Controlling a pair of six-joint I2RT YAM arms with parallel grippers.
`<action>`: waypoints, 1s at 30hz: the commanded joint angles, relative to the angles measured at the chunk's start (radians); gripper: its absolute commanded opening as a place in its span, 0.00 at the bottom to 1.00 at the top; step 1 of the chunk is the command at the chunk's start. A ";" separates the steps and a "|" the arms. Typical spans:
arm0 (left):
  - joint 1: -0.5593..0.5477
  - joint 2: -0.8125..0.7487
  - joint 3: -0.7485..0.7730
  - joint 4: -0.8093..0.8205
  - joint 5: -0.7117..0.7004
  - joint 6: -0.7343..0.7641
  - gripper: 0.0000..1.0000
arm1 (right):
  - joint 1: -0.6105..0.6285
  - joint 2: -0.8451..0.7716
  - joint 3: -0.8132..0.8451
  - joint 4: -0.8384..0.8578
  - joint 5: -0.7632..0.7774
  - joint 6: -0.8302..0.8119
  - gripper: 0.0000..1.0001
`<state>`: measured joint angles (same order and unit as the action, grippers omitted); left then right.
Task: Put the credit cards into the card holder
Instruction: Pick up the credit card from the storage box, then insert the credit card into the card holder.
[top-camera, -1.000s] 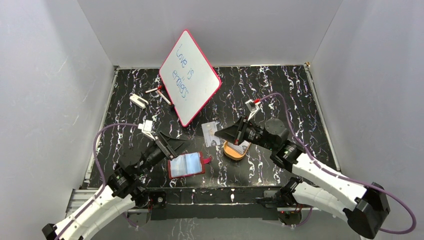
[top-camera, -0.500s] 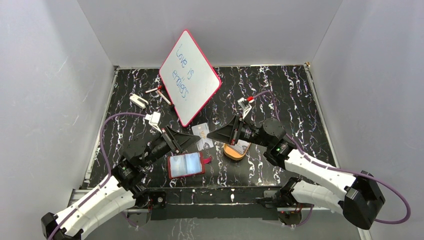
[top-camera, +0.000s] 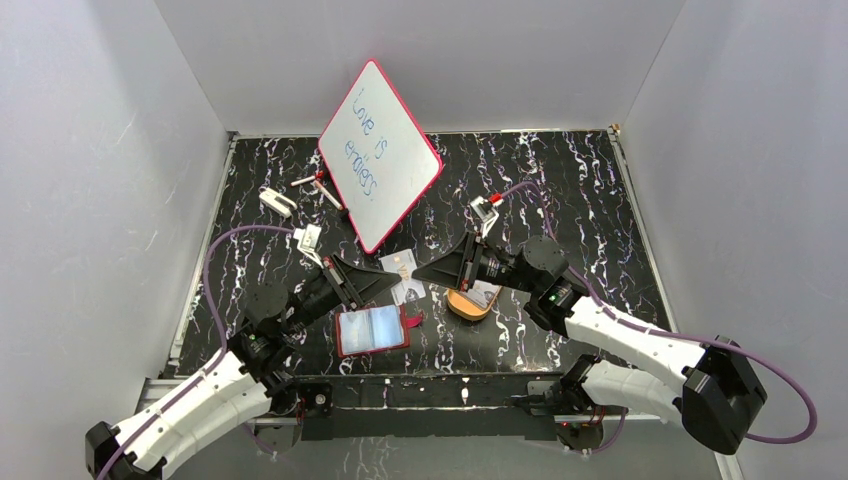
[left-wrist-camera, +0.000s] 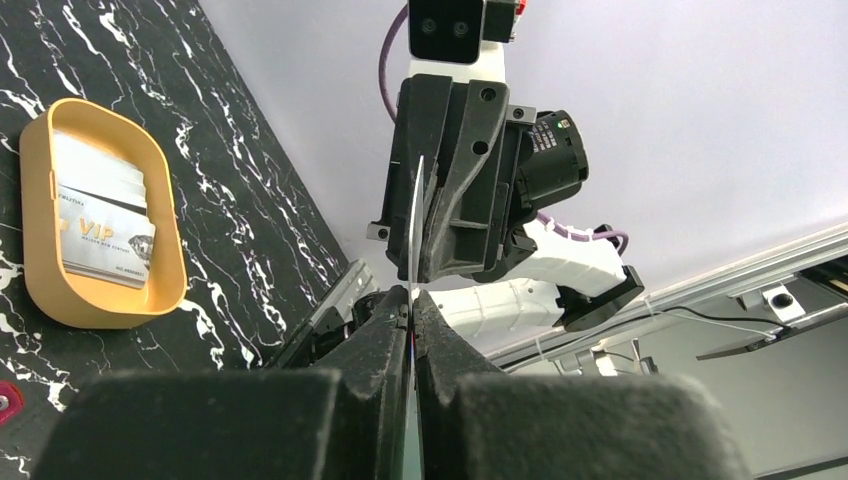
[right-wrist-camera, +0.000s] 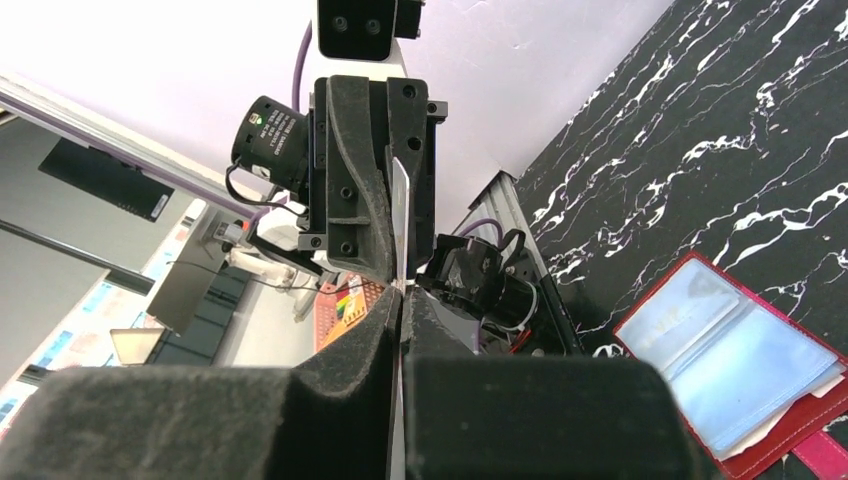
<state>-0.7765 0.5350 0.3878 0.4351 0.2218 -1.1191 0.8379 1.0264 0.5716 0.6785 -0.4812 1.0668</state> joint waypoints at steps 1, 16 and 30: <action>-0.003 -0.015 -0.001 0.011 0.009 0.011 0.00 | 0.006 -0.018 0.027 -0.002 -0.037 -0.034 0.25; -0.003 -0.145 -0.008 -0.183 -0.012 0.025 0.00 | 0.028 0.014 0.136 -0.200 -0.096 -0.157 0.64; -0.003 -0.232 -0.016 -0.277 -0.006 0.019 0.00 | 0.093 0.106 0.172 -0.155 -0.095 -0.187 0.36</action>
<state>-0.7765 0.3050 0.3679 0.1722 0.1986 -1.1110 0.9249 1.1267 0.6868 0.4583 -0.5613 0.8894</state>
